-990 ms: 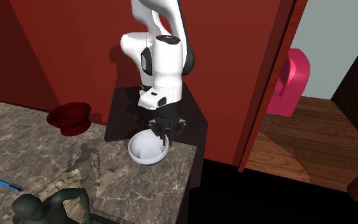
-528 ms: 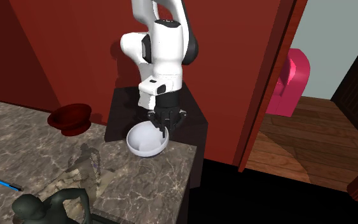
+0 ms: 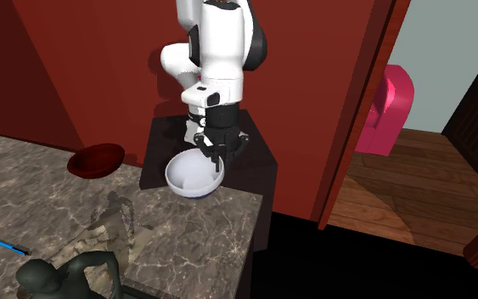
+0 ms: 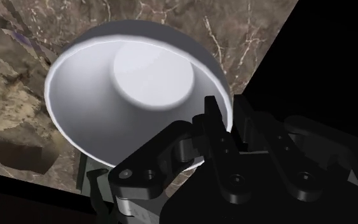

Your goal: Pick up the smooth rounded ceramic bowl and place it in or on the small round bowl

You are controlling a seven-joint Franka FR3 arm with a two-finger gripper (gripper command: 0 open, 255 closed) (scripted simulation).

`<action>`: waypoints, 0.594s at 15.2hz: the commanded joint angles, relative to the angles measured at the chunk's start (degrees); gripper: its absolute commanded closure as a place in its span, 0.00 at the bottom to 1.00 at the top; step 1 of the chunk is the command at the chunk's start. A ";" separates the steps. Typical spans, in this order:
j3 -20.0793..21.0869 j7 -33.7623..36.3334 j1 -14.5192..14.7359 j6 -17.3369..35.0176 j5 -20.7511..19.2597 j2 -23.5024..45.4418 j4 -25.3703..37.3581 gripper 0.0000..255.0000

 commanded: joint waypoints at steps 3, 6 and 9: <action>-0.39 -0.71 0.46 -3.94 0.75 -2.69 1.26 1.00; -0.68 -1.16 0.70 -6.82 1.14 -4.48 2.37 1.00; -2.84 -4.03 0.15 -7.93 1.22 -8.48 -0.42 1.00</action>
